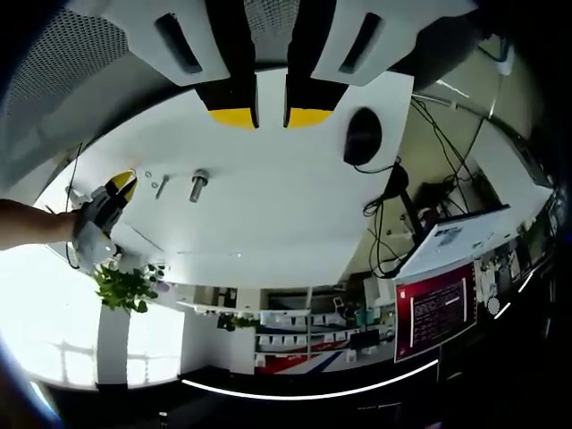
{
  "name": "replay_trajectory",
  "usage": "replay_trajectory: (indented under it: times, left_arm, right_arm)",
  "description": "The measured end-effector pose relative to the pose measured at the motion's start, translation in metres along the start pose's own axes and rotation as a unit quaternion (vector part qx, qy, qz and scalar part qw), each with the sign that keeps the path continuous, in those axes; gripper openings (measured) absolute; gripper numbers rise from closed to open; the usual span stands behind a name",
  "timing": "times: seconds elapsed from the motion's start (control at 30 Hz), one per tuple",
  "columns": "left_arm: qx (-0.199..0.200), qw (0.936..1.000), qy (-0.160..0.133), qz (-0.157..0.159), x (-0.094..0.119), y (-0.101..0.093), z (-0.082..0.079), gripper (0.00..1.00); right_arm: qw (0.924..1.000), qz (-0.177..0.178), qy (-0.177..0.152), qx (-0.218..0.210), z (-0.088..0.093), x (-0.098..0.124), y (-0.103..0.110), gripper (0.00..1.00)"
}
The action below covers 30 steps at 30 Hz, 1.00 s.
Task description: Place the washer onto the threaded stud by aligning its center hole with the stud, sliding it down to the base, and recovering from edge contact or off-axis alignment until the washer reaches the visible bottom stop.
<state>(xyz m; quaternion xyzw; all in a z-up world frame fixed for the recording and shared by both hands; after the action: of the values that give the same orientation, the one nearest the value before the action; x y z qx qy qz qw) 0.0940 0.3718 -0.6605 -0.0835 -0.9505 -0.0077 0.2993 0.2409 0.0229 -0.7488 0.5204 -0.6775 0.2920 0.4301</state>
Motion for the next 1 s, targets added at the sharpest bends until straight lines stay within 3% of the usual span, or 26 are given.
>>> replay_trajectory:
  times: [0.23, 0.5, 0.67, 0.83, 0.93, 1.0]
  left_arm:
    - [-0.002, 1.0, 0.0, 0.004, 0.0, -0.001, 0.0, 0.1]
    - [0.004, 1.0, -0.003, 0.001, 0.0, 0.0, 0.0, 0.1]
    - [0.007, 1.0, -0.004, -0.002, 0.0, 0.0, 0.0, 0.09]
    - [0.009, 0.9999, -0.005, -0.003, 0.0, 0.001, 0.0, 0.09]
    - [0.01, 0.9999, -0.003, -0.004, 0.0, 0.001, 0.0, 0.08]
    - [0.013, 0.9999, -0.004, -0.005, 0.0, 0.002, -0.001, 0.08]
  right_arm:
    - [0.9976, 0.007, -0.039, -0.057, -0.002, 0.005, 0.004, 0.14]
    - [0.9925, 0.047, -0.083, -0.077, -0.013, 0.014, 0.002, 0.14]
    - [0.9838, 0.094, -0.118, -0.096, -0.019, 0.019, -0.008, 0.14]
    - [0.9812, 0.109, -0.124, -0.101, -0.022, 0.019, -0.015, 0.13]
    - [0.9841, 0.135, -0.102, -0.055, -0.025, 0.018, -0.022, 0.13]
    - [0.9856, 0.132, -0.095, -0.045, -0.028, 0.014, -0.024, 0.13]
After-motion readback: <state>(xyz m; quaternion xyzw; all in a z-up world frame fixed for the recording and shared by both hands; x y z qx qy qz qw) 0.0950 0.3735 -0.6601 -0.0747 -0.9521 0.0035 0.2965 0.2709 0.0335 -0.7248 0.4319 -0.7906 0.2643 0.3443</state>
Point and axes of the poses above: the point that each gripper's makers call its tool centre point, and the gripper's own axes: x roughly backward along the fingers, y roughly to its left, z roughly out of its underside, the point moved 8 cm from there along x, roughly backward along the fingers
